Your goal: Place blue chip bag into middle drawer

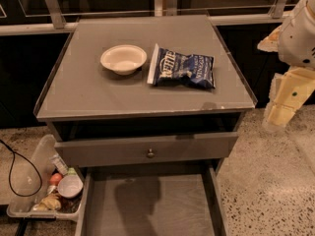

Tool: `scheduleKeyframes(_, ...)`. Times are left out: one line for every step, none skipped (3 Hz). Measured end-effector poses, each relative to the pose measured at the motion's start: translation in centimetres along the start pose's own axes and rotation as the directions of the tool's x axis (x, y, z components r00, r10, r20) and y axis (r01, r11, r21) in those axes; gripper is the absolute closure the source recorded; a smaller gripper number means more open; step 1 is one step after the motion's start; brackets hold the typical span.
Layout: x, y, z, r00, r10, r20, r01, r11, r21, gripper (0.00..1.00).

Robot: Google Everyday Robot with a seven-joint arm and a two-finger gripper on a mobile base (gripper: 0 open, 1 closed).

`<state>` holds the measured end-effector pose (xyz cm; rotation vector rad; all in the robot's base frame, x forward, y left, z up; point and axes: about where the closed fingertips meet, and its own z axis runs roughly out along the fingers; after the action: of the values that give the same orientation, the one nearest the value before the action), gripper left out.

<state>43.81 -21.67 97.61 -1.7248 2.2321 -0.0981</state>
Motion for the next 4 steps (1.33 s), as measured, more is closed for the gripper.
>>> scheduleKeyframes(0.0,0.0,0.0,1.0,0.0,0.0,0.0,1.0,0.0,0.0)
scheduleKeyframes(-1.0,-0.4,-0.1,0.999,-0.027,0.02,0.026,0.9994,0.023,0.0)
scheduleKeyframes(-3.6,-2.6,0.5,0.992,-0.086,0.093,0.081,0.9949,0.061,0.0)
scheduleKeyframes(-5.6,-6.0,1.4,0.962,-0.132,0.238,0.11,0.9886,0.103,0.0)
